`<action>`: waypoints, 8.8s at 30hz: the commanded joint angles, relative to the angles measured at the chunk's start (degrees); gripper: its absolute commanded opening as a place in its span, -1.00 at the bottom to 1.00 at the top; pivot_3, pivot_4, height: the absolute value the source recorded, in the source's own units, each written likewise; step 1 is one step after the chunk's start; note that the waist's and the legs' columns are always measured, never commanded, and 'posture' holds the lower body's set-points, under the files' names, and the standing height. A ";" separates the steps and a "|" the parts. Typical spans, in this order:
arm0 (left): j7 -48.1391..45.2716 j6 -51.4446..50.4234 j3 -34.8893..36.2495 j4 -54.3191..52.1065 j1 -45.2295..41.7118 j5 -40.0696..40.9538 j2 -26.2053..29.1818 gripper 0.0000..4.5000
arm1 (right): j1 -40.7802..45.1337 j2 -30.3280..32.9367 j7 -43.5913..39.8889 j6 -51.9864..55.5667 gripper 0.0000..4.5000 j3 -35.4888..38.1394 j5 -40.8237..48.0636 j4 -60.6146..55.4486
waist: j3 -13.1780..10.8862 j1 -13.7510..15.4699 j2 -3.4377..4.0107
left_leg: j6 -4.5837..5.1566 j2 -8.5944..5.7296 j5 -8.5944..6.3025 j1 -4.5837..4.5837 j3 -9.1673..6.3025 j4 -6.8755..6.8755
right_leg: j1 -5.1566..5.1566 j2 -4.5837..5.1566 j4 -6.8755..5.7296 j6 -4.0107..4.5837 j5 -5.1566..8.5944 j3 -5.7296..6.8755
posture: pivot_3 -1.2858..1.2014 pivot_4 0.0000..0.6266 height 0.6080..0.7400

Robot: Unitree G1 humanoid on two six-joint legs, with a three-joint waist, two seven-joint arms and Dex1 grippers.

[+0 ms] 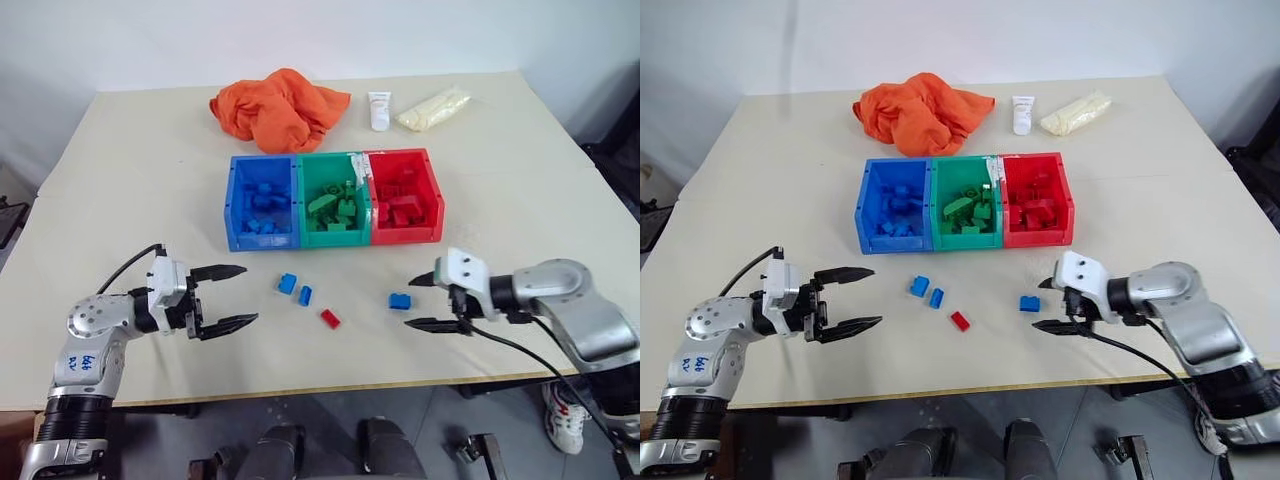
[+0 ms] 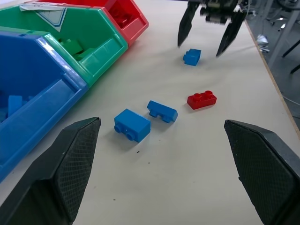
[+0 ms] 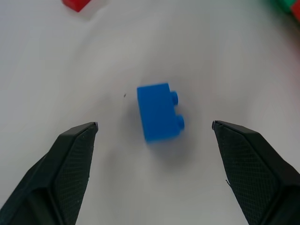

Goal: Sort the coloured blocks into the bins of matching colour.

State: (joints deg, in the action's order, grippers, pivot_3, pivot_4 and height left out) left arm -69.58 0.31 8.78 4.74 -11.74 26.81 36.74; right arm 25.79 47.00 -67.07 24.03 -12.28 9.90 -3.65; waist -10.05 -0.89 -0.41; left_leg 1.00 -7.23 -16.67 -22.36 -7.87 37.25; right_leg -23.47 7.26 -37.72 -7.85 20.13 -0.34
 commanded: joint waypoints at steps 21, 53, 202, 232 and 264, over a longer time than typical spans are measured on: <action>3.40 -0.21 1.99 -5.13 3.44 1.51 -0.29 1.00 | 20.33 -14.61 3.21 0.72 -0.60 -0.48 2.88 4.17 | 0.04 0.31 -0.06 | -0.03 0.07 -0.01 0.07 0.10 -0.03 | -0.02 -0.09 -0.01 0.01 0.00 -0.01 | 0.03 -0.52 1.00; 4.17 0.54 0.88 -4.51 0.81 0.90 -1.53 1.00 | 28.76 -27.18 -2.16 -19.87 1.00 1.62 1.04 22.06 | 0.05 -3.22 -0.06 | -0.13 -0.02 -0.05 -0.04 -0.59 -0.05 | -0.03 -0.03 -0.44 0.02 -0.02 0.10 | 0.03 -0.52 1.00; 1.62 1.90 -2.64 -0.17 -5.04 0.00 -3.04 1.00 | 36.78 -17.53 18.37 -25.69 0.98 10.62 -5.50 44.88 | 0.07 -1.25 -0.18 | -0.04 0.14 -0.10 0.08 0.22 -0.08 | -0.15 -0.09 -0.09 0.03 -0.02 0.11 | 0.03 -0.52 1.00; 20.04 -6.93 -1.64 -19.14 14.76 -13.81 -0.07 1.00 | -0.17 3.00 -11.84 -10.07 0.98 12.87 10.66 5.48 | 0.07 -0.54 -0.18 | 0.03 0.25 -0.15 0.16 0.53 -0.07 | -0.10 -0.13 0.00 0.02 -0.03 -0.14 | 0.03 -0.52 1.00; 29.26 -22.71 -15.61 -23.24 0.57 -11.34 -9.29 1.00 | -11.07 1.20 -5.18 -8.36 0.98 19.95 14.93 -6.03 | 0.03 2.30 -0.19 | 0.06 0.27 -0.19 0.17 0.63 0.04 | 0.05 -0.18 0.19 0.03 -0.05 -0.02 | 0.03 -0.52 1.00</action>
State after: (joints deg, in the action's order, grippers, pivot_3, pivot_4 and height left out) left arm -39.90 -22.49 -6.25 -18.33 -10.46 15.63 27.55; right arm 15.13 47.50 -73.36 15.35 5.74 23.55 -6.96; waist -10.02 1.41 -0.59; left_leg 1.06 -6.95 -16.85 -22.20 -7.24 37.28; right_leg -23.43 7.08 -37.53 -7.82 20.09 -0.36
